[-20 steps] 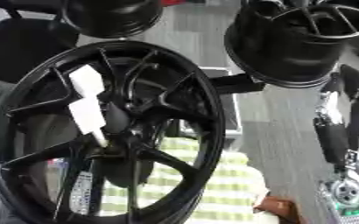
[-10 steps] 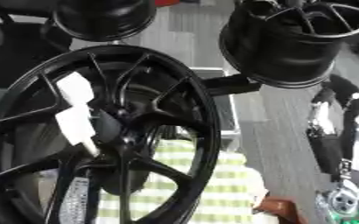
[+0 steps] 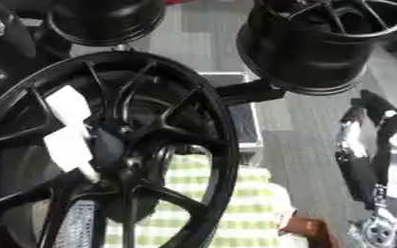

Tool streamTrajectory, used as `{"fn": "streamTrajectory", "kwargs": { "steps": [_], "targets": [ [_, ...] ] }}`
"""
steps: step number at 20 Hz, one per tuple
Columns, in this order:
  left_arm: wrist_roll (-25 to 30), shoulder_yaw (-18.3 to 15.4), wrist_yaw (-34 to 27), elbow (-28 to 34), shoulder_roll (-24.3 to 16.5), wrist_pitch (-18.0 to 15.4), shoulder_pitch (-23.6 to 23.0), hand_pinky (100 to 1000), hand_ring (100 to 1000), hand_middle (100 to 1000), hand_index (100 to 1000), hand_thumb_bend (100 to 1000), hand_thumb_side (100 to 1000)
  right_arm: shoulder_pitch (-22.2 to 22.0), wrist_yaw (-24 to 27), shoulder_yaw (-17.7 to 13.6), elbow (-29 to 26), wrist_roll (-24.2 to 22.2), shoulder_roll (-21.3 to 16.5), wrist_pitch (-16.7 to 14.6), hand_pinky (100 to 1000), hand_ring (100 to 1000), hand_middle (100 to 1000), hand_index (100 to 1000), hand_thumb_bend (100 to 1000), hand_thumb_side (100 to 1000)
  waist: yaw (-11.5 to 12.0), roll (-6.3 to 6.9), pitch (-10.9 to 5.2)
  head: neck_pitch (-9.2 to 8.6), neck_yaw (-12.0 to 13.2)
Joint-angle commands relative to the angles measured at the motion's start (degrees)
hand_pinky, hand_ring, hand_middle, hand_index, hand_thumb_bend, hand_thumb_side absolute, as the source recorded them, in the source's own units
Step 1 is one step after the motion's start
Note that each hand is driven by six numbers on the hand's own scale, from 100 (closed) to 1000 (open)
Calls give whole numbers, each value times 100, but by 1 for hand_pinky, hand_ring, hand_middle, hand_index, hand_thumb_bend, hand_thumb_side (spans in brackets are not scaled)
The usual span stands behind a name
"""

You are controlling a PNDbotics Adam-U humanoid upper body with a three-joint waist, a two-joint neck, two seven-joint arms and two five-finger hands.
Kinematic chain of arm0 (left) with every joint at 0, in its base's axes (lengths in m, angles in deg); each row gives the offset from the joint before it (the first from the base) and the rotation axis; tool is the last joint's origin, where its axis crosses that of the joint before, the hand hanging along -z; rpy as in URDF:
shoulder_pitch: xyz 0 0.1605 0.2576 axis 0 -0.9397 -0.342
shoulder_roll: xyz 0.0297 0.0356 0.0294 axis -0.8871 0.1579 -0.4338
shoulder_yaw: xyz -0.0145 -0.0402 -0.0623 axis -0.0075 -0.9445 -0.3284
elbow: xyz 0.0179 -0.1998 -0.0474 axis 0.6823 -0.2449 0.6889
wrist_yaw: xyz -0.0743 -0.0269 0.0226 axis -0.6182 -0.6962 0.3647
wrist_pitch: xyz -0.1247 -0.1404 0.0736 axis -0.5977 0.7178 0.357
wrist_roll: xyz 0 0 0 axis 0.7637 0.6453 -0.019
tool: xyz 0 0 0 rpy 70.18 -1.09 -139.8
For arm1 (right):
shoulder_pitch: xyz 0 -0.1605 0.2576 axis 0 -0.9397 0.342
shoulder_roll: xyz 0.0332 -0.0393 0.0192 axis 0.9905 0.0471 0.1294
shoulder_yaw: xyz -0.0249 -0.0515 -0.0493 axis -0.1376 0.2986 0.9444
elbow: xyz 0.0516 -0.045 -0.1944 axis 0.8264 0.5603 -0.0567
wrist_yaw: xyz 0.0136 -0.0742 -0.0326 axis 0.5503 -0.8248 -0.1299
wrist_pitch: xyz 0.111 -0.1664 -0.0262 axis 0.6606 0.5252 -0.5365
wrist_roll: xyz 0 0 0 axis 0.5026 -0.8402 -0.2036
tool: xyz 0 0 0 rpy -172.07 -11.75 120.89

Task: Pull the pin out of the wheel hub.

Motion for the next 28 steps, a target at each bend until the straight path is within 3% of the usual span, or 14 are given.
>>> {"fn": "streamTrajectory", "kwargs": {
  "steps": [1, 12, 14, 15, 16, 17, 18, 23, 28],
  "targets": [
    [319, 124, 262, -281, 119, -488, 217, 812, 786, 765, 841, 100, 626, 59, -55, 16, -102, -5, -71, 9, 916, 847, 684, 809, 100, 668, -22, 18, -62, -105, 75],
    [319, 549, 693, -1054, 646, -1079, 538, 839, 823, 816, 882, 100, 694, 97, -43, 64, -102, -45, -41, 19, 916, 847, 683, 809, 100, 671, -83, 7, 1, -119, 176],
    [319, 581, 722, -1097, 669, -1190, 550, 844, 829, 819, 880, 174, 651, 98, -41, 71, -102, -47, -35, 27, 916, 847, 682, 809, 100, 672, -86, 13, 8, -105, 192],
    [319, 590, 732, -1113, 675, -1250, 555, 846, 830, 814, 874, 217, 565, 99, -40, 75, -102, -48, -31, 32, 916, 847, 682, 809, 100, 673, -87, 15, 12, -103, 197],
    [319, 593, 743, -1128, 678, -1305, 559, 846, 830, 813, 875, 213, 548, 100, -36, 79, -102, -50, -25, 38, 916, 847, 682, 809, 100, 674, -87, 16, 15, -99, 197],
    [319, 592, 749, -1145, 678, -1347, 560, 850, 835, 819, 885, 188, 443, 100, -31, 84, -102, -52, -20, 44, 916, 847, 682, 809, 100, 674, -87, 16, 17, -96, 197],
    [319, 585, 738, -1158, 676, -1374, 562, 853, 837, 820, 891, 184, 408, 100, -27, 87, -102, -53, -15, 49, 916, 846, 681, 809, 100, 674, -87, 16, 19, -91, 200],
    [319, 542, 549, -1176, 687, -1396, 604, 864, 850, 825, 906, 141, 459, 97, -14, 107, -102, -61, -14, 61, 916, 844, 678, 808, 100, 675, -82, 11, 17, -85, 195],
    [319, 541, 383, -1115, 663, -1361, 622, 871, 857, 831, 905, 160, 672, 88, -11, 118, -102, -64, -17, 67, 916, 842, 676, 808, 100, 676, -84, 12, 16, -98, 192]
  ]
}}
